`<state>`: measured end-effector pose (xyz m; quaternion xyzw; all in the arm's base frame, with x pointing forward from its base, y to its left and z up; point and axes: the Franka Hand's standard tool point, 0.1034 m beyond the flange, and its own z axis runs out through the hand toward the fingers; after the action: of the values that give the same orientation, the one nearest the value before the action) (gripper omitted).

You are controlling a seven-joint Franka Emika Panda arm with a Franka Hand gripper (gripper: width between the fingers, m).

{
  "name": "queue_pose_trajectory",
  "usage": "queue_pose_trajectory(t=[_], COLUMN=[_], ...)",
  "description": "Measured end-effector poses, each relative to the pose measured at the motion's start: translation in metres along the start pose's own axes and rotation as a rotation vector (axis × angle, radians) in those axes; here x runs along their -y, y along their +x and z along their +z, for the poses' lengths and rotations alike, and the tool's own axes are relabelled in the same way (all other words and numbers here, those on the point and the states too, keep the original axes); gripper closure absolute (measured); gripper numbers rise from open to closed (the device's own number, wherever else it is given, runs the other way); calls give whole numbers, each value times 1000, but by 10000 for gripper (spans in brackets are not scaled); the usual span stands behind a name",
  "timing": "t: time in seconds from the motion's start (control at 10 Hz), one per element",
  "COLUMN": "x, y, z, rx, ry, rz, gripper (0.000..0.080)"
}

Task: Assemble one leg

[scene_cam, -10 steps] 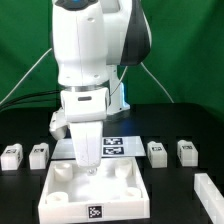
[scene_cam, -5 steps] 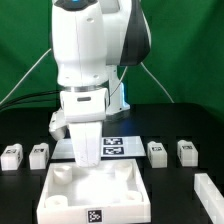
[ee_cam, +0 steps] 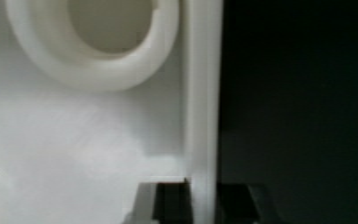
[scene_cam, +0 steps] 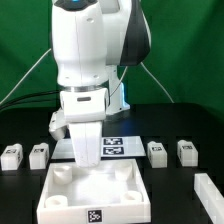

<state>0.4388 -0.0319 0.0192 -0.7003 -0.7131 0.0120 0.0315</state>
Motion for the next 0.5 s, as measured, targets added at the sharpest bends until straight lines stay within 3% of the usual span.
queue_pose_trajectory(t=[0.3,0.5], x=[-1,-16], y=[2,25], z=[0,-3], rx=[0,-9], ry=[0,-14], rz=[12,44], gripper=[742,742])
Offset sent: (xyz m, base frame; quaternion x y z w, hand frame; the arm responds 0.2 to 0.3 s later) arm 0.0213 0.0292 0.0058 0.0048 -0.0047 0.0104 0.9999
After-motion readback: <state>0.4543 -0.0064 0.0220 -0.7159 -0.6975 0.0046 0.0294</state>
